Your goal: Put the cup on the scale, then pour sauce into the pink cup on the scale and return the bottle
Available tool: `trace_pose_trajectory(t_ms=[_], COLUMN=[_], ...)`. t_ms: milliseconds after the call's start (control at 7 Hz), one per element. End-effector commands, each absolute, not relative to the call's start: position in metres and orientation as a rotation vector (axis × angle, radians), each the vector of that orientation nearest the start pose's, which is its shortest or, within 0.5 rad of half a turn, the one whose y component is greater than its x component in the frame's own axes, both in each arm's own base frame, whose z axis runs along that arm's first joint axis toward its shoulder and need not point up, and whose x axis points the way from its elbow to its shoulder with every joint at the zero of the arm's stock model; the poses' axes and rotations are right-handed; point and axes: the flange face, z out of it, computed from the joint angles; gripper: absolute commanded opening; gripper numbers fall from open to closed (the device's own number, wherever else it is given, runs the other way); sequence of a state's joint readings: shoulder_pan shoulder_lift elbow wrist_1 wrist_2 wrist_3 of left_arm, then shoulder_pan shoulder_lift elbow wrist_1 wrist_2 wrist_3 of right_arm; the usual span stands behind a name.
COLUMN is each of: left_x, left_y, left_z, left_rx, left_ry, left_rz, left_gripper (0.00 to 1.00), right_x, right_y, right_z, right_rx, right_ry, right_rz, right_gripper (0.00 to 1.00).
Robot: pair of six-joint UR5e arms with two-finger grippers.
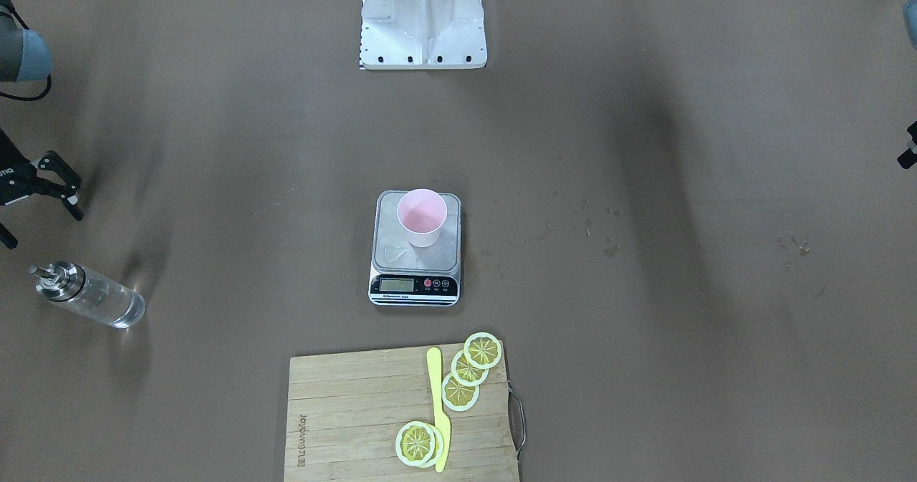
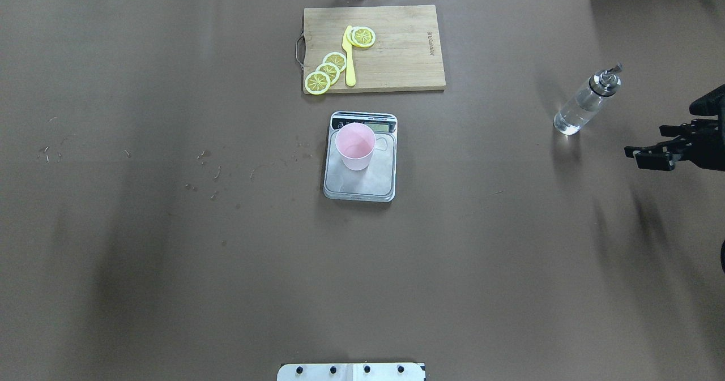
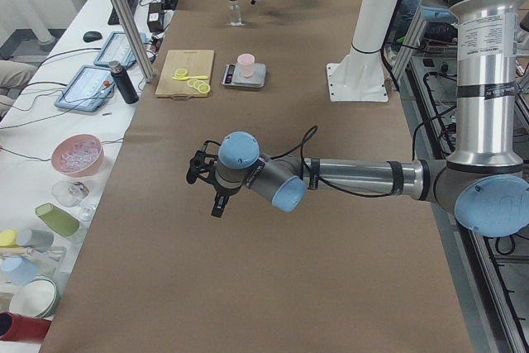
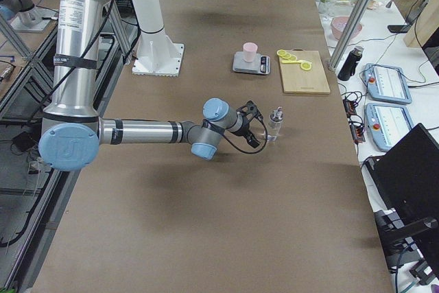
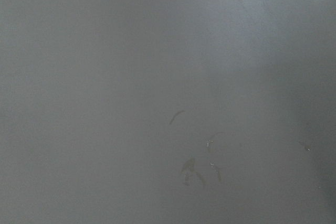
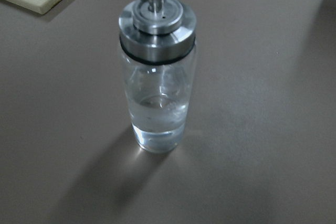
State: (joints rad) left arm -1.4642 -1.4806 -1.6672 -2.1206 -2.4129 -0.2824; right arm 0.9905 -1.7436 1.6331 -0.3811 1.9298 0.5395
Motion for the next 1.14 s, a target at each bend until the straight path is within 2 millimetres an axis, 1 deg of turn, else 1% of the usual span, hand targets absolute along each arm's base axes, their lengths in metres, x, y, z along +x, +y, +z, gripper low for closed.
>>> trace_pose_trajectory(t_ms=[0,143,286,429,571,714,857,1000], left_x=[-0.009,-0.009,-0.011,-0.014,-0.024,-0.034,-0.051,-0.058], left_y=[-0.477,-0.477,-0.477,-0.476,-0.476,-0.473,-0.471,-0.47], left_z=[0.587,0.587,0.587,0.588,0.589,0.596,0.596,0.599], left_rx=[0.352,0.353,0.355,0.355,0.355,0.339,0.345,0.347], left_ry=[0.903,0.903,0.902,0.903,0.9,0.934,0.951,0.951], left_rz=[0.07,0.071,0.067,0.06,0.035,0.018,-0.01,-0.023], left_gripper=[0.97,0.97,0.97,0.97,0.97,0.97,0.97,0.97], right_x=[-0.1,-0.062,-0.027,-0.012,-0.007,-0.005,0.009,0.016], right_y=[-0.391,-0.391,-0.395,-0.408,-0.427,-0.438,-0.469,-0.482], right_z=[0.595,0.601,0.606,0.61,0.608,0.614,0.598,0.595], right_rx=[0.664,0.607,0.56,0.515,0.462,0.405,0.341,0.298], right_ry=[-0.85,-0.891,-0.882,-0.85,-0.825,-0.8,-0.792,-0.787], right_rz=[-0.182,-0.146,-0.124,-0.123,-0.116,-0.151,-0.128,-0.127], right_gripper=[1.0,1.0,1.0,1.0,1.0,1.0,1.0,1.0])
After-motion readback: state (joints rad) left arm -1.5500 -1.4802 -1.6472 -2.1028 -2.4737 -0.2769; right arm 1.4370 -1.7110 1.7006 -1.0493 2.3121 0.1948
